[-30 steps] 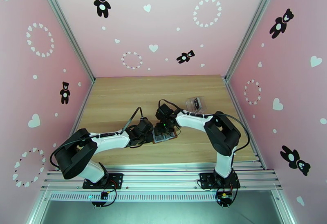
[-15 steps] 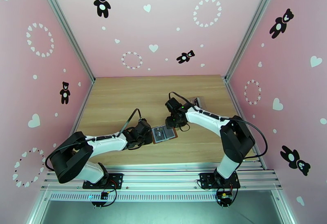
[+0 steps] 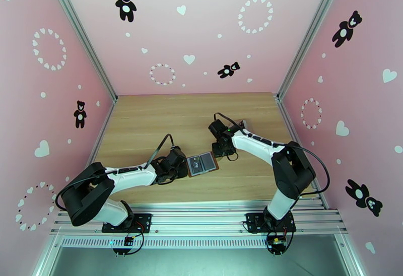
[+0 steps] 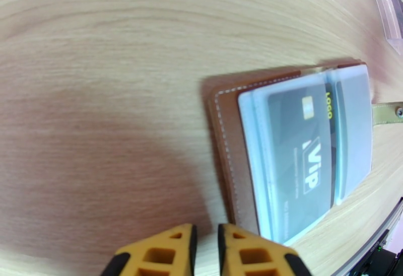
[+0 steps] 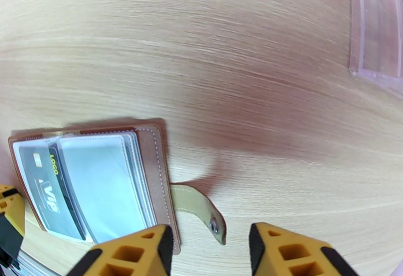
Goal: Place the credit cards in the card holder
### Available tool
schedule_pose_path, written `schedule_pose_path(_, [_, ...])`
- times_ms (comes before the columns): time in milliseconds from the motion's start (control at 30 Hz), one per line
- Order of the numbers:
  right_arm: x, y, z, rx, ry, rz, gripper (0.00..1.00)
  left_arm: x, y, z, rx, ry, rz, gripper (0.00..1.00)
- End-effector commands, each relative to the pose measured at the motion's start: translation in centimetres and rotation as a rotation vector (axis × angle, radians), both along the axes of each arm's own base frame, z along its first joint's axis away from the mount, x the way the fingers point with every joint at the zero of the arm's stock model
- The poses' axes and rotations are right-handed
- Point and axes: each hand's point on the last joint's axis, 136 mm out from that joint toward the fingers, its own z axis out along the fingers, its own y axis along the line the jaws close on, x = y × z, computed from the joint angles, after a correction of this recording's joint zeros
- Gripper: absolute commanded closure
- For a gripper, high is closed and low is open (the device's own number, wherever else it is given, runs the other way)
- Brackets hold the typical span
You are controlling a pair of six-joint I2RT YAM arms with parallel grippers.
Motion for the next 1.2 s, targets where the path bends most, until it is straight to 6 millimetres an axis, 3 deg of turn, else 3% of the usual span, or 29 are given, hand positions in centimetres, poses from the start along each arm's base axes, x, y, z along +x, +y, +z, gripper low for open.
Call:
schedule_pose_path(0, [-1.0,-0.6,-1.1,-0.016,0.048,0.005,0.62,-0.8,-0.2,-0.8,0.004,0.03,-0.018,0.8])
schedule_pose_path(633, [-1.6,0.0,-0.8,0.035,0.056,0.022,0.88,-0.8,-0.1,-1.0,0.009,0.033,-0.015,0.8])
schedule_pose_path(833, [-1.5,0.4,-0.5,0.06,0.045,0.026,0.99,-0.9,-0.6,-0.7,-0.031,0.033,-0.019,0.66])
schedule_pose_path(967, [-1.7,0.9,-0.7,0.095,0.052,0.03,1.0,-0.8,-1.4,-0.6,-0.068,0.04,-0.023,0.58])
schedule_pose_path(1167, [-1.9,1.6,-1.3,0.129,0.077,0.033,1.0,-0.3,-2.7,-1.0,-0.092,0.058,-0.036,0.56])
